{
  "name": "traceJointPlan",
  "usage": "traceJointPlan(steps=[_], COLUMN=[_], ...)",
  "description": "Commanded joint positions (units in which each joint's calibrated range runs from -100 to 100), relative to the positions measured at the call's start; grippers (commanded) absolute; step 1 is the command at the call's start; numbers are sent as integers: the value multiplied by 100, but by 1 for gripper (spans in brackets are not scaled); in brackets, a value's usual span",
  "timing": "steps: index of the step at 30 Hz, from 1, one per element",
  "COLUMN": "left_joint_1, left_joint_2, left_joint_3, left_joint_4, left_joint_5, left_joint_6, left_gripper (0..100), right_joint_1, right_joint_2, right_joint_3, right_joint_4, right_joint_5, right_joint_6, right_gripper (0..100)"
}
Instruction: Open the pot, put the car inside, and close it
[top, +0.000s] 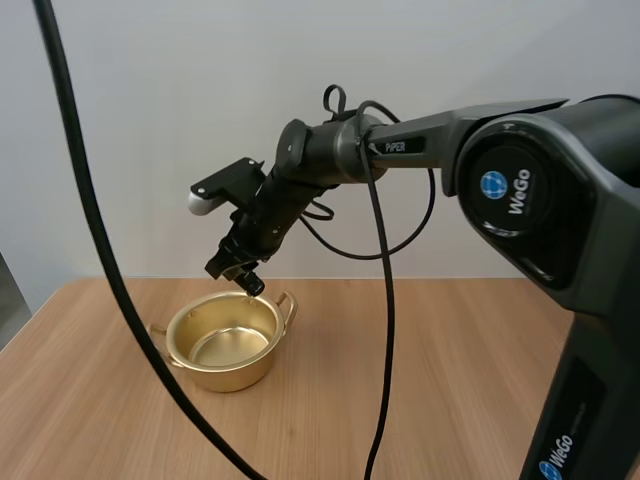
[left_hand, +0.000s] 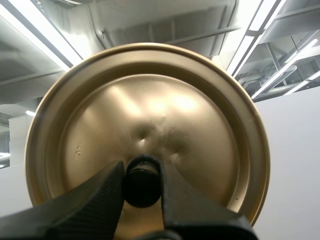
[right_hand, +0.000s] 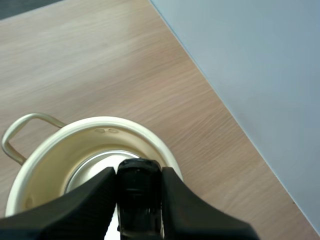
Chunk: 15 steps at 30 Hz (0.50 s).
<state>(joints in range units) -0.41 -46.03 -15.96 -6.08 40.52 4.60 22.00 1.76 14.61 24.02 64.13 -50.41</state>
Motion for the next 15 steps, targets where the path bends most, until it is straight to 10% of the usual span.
traceJointPlan(steps=[1,15], left_joint_1=[2,2], left_joint_2=[-2,-7], left_joint_3=[0,0], left_joint_4=[-9,-9], left_joint_5=[-3,-21], left_joint_6=[3,3], left_gripper=[0,0], right_joint_1=[65,526], right_joint_2=[283,968], right_joint_3=[-3,-3], right_joint_4=[4,-511], right_joint_5=[5,-86], right_joint_6=[-72,-220], right_gripper=[0,0])
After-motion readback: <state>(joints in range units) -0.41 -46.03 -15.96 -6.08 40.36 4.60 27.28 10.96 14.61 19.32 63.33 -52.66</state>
